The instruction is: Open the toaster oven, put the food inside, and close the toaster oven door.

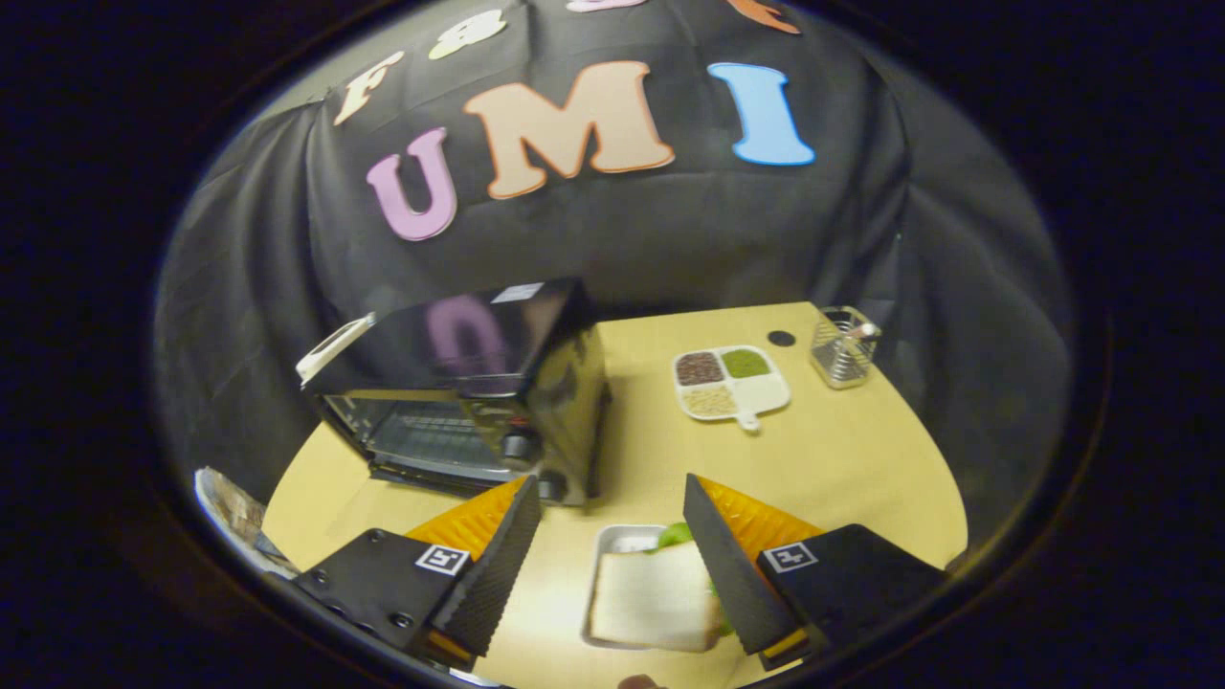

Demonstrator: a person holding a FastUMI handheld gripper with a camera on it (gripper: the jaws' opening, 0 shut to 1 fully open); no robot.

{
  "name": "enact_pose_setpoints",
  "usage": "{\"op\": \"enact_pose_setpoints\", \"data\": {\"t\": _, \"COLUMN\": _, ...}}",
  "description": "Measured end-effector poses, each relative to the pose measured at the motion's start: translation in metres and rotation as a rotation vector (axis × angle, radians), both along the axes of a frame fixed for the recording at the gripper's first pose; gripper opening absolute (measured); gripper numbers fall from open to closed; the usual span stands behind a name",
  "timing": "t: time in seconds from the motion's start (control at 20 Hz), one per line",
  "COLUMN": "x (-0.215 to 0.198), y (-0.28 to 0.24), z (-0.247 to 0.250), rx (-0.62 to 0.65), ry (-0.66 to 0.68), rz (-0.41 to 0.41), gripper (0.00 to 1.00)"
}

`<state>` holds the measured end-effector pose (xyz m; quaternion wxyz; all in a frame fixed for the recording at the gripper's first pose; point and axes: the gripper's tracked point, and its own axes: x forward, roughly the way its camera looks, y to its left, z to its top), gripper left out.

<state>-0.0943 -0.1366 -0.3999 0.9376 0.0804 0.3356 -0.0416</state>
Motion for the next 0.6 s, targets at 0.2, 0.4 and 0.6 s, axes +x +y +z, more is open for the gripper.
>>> {"op": "enact_pose_setpoints", "data": {"t": 0.2, "x": -0.020, "y": -0.043, "z": -0.022, "rx": 0.027, "ry": 0.049, "rz": -0.053, "gripper": 0.95}}
{"op": "enact_pose_setpoints", "data": {"t": 0.4, "x": -0.043, "y": -0.052, "z": -0.055, "rx": 0.082, "ry": 0.133, "rz": -0.063, "gripper": 0.95}}
{"op": "enact_pose_setpoints", "data": {"t": 0.6, "x": -0.058, "y": -0.041, "z": -0.084, "rx": 0.148, "ry": 0.208, "rz": -0.037, "gripper": 0.94}}
